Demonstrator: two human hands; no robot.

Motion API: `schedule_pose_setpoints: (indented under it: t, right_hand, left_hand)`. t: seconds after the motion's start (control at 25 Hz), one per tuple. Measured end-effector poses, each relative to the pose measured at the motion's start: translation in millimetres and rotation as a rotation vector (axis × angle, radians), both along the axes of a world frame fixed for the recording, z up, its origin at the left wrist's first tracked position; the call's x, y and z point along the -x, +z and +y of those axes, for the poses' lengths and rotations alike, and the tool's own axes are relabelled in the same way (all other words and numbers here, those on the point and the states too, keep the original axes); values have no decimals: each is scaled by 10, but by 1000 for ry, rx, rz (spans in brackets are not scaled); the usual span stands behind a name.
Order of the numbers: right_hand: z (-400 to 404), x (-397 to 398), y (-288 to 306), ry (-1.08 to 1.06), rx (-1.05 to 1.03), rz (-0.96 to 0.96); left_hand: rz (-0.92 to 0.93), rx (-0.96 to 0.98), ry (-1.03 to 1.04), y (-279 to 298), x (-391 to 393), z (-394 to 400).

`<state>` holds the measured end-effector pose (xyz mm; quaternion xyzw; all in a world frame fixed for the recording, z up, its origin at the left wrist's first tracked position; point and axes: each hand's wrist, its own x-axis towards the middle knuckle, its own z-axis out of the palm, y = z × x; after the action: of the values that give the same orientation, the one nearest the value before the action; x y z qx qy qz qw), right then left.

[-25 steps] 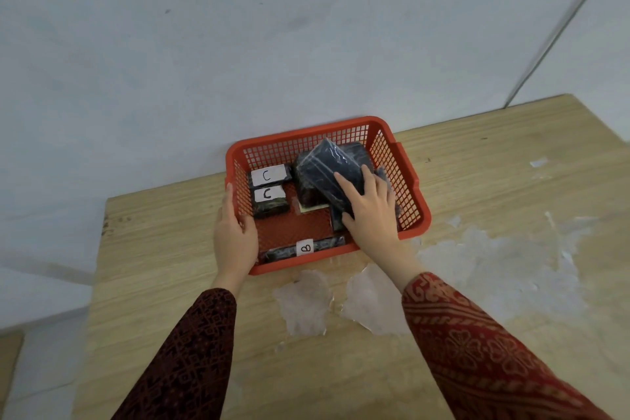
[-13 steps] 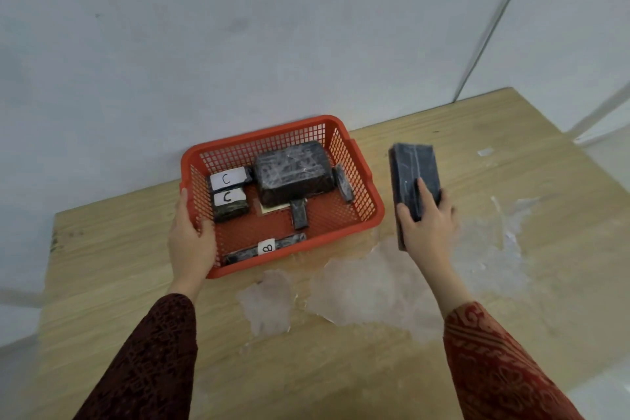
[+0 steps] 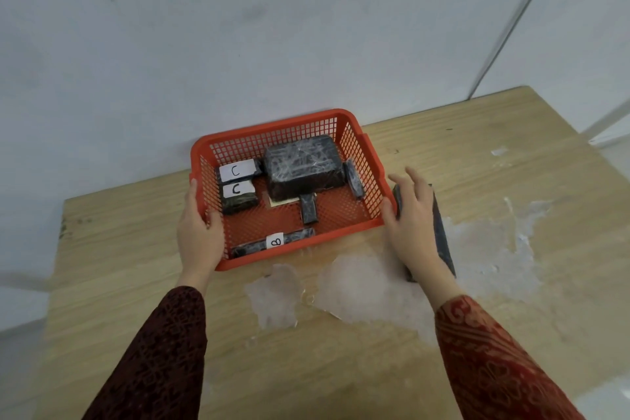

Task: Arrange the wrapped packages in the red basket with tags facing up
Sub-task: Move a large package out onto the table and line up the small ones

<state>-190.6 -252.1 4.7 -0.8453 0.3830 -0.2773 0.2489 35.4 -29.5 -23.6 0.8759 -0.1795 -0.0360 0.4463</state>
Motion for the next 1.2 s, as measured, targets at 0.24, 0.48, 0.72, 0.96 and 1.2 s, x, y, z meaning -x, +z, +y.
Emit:
schedule_pose_setpoints:
  t: [0.24,0.48,0.72,0.96,1.2]
  right_hand:
    - [-26,-912,21,178,-17,549]
    - [-128,-1172,-226,105,260,857]
    - [-171,-1162,-234,110,333,939]
    - [-71,-1100,170,77,199,948]
    - [-166,-825,514,261,-590,474]
  left_hand:
    - [27,25,3,-4,-10,9]
    - [-2,37,2,-16,-17,-3]
    - [22,58,-22,-44,-31,2]
    - [15,40,-36,-58,-48,16]
    - [35,37,-22,-54,-34,31]
